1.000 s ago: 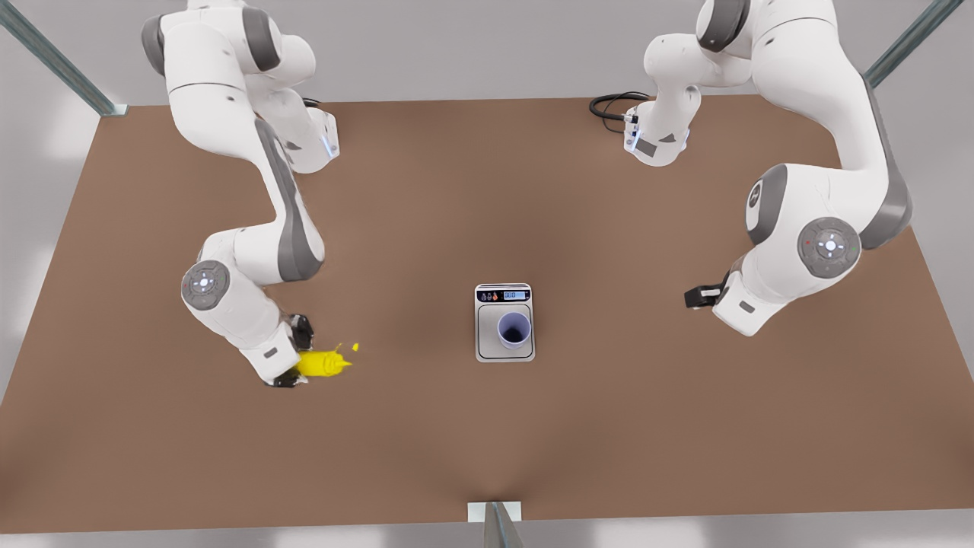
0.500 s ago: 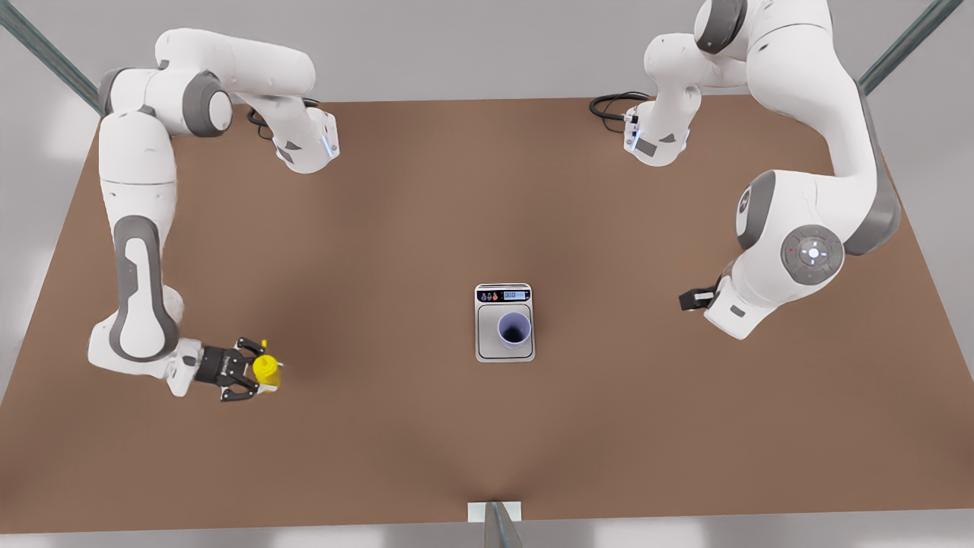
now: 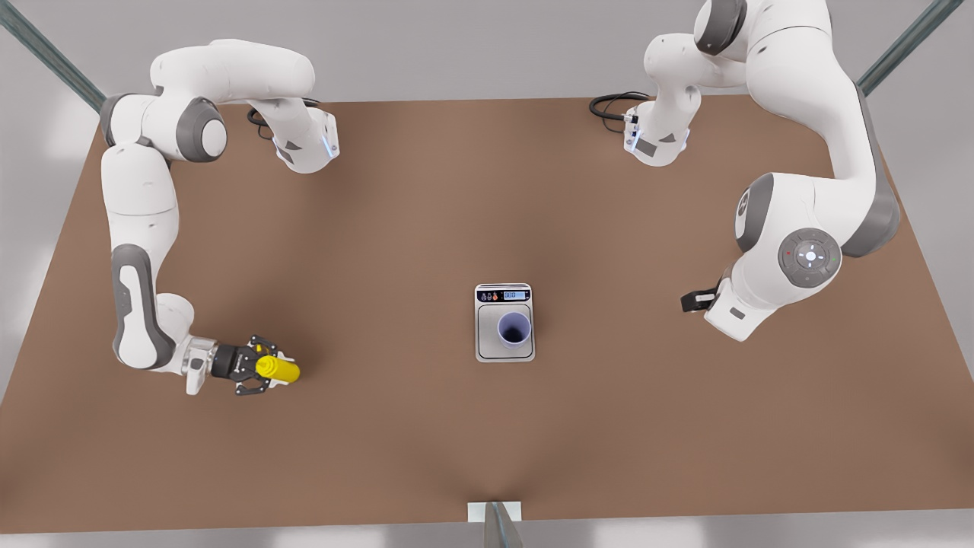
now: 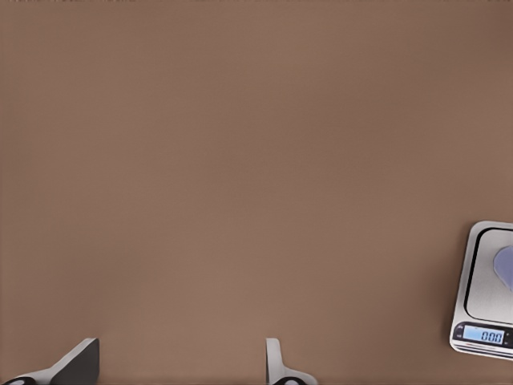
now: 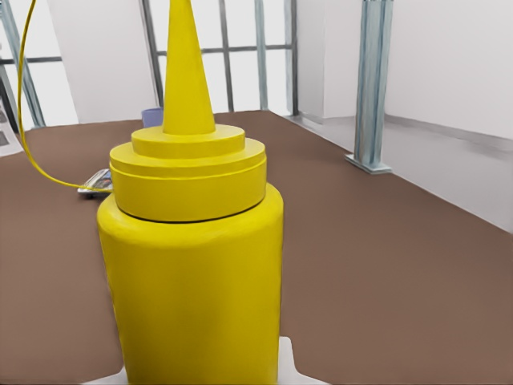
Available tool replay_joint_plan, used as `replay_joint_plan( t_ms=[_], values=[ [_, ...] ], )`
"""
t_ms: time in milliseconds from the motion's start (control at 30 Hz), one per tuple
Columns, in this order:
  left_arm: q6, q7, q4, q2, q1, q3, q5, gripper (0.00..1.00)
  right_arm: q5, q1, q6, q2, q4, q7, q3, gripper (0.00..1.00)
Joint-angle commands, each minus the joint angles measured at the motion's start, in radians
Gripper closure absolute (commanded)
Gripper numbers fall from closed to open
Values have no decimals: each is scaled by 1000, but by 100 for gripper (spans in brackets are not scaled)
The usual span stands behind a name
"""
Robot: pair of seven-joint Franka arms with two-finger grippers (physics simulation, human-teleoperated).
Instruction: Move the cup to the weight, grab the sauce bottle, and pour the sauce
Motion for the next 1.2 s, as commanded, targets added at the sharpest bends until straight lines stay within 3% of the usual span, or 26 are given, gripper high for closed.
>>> replay_joint_plan(
  t_ms=[0,167,300,433,500,600,1167],
  values=[
    [0,-1,0,0,0,0,0,0,1,0,0,3,0,-1,0,44],
    [0,1,0,0,0,0,0,0,1,2,0,12,0,-1,0,33],
    [0,1,0,0,0,0,0,0,1,2,0,18,0,-11,0,32],
    [0,1,0,0,0,0,0,0,4,3,0,26,0,-13,0,25],
    [0,1,0,0,0,0,0,0,4,3,2,26,0,-12,0,9],
    [0,1,0,0,0,0,0,0,1,-3,15,18,0,-10,0,0],
    [6,1,3,6,0,0,0,0,-131,0,71,-66,-12,-2,-38,0]
  ],
)
